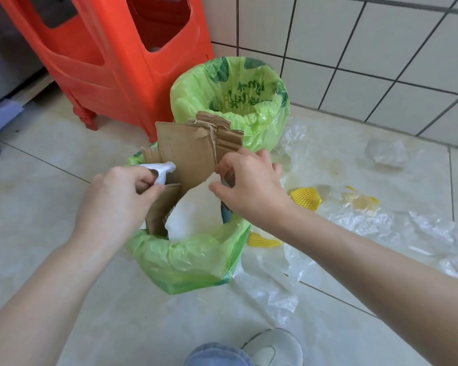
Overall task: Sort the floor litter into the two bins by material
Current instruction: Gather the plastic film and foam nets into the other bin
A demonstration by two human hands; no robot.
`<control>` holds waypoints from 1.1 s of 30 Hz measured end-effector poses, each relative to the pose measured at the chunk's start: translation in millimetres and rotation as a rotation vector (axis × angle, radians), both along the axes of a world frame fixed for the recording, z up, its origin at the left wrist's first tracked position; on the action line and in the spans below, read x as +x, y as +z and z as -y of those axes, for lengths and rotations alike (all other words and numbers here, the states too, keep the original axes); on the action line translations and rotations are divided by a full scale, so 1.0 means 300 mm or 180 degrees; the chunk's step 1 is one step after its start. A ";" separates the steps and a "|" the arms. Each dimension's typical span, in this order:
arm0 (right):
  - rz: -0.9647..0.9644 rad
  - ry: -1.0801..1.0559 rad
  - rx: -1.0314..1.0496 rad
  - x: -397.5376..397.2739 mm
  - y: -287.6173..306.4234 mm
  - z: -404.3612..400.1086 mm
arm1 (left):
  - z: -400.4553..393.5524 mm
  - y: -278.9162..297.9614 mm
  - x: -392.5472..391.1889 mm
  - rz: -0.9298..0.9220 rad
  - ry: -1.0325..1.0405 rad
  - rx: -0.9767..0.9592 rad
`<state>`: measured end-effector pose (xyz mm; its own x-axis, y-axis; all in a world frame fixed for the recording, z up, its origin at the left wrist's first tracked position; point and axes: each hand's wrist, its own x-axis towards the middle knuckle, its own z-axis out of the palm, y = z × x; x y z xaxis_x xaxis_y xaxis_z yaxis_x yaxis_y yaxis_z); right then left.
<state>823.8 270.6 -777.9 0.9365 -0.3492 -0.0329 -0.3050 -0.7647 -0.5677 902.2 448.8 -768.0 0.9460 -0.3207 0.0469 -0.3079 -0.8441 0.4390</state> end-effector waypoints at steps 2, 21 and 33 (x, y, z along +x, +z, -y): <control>0.0000 -0.0017 -0.0074 -0.005 -0.023 -0.005 | 0.011 -0.023 -0.018 0.0241 -0.0091 0.0206; 0.0378 -0.0058 0.0398 -0.208 -0.047 0.163 | 0.162 0.178 -0.249 0.0382 -0.0732 0.0093; -0.0539 -0.0499 0.0577 -0.723 -0.220 0.353 | 0.410 -0.204 -0.551 -0.0581 -0.2068 0.1036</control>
